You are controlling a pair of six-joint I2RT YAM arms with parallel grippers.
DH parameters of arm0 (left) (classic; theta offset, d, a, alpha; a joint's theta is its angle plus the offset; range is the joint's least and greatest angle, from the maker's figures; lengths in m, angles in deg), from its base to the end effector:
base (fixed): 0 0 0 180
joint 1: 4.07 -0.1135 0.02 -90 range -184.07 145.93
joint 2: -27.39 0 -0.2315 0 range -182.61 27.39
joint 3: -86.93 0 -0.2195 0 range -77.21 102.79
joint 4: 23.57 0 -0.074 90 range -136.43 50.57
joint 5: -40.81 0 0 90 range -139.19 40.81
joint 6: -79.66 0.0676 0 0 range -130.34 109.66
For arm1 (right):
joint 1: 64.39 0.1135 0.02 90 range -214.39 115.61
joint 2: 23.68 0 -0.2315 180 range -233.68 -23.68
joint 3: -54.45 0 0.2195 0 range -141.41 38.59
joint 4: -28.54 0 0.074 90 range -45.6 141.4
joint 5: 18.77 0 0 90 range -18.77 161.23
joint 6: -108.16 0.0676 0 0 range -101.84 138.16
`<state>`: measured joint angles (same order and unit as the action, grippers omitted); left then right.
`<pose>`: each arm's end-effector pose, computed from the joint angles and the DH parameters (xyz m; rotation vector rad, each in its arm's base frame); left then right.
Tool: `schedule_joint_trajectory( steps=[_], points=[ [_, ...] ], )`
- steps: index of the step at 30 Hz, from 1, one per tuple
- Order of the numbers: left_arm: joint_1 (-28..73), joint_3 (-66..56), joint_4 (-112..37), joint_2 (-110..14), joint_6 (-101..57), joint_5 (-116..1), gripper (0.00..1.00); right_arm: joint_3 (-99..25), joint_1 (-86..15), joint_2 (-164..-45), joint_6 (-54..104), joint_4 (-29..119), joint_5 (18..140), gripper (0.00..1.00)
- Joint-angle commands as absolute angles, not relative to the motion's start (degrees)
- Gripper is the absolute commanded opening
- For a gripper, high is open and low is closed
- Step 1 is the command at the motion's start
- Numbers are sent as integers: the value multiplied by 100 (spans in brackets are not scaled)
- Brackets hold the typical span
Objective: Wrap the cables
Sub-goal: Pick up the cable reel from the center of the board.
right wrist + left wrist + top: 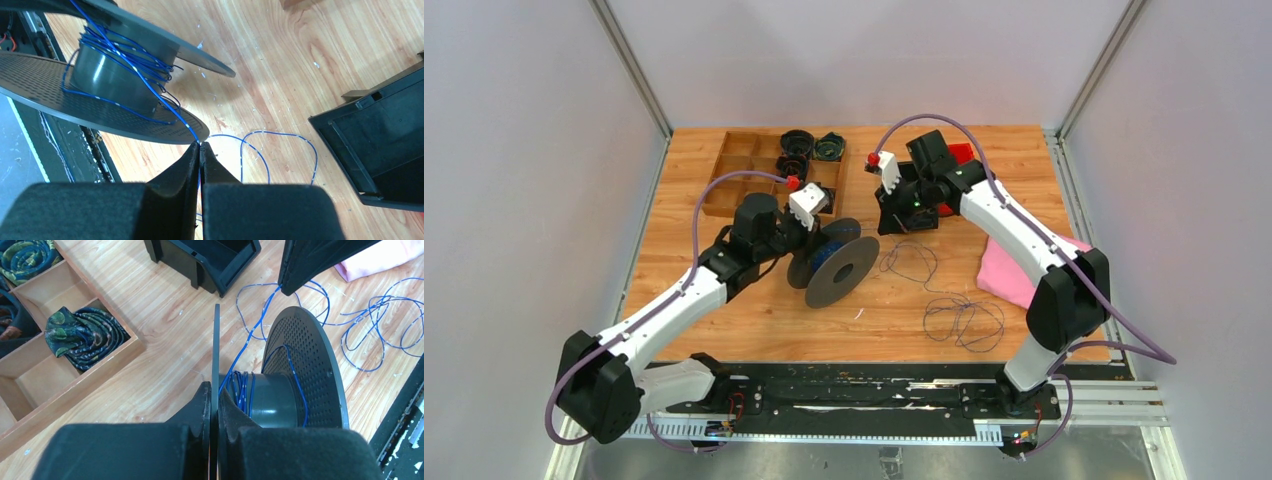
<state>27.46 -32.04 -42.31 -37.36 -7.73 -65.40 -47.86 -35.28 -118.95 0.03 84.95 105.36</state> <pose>0.2191 -0.1566 0.2556 0.7642 1.8441 -0.6058 0.2819 0.2004 0.2723 -1.1989 2.0679 0.8098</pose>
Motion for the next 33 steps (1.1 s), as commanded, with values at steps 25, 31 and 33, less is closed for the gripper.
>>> schedule_joint_trajectory(
  steps=[25,31,33],
  points=[
    [1857,-2021,-4139,-3607,-2131,-7163,0,-4114,-4058,-12236,564,7439,10891,3],
    [1761,-1797,-4167,-3649,-2458,-7231,0,-3818,-4081,-12257,1070,6625,11577,9],
    [1732,-1762,-4162,-3662,-2592,-7258,0,-3650,-4083,-12184,1208,6173,11621,12]
  ],
)
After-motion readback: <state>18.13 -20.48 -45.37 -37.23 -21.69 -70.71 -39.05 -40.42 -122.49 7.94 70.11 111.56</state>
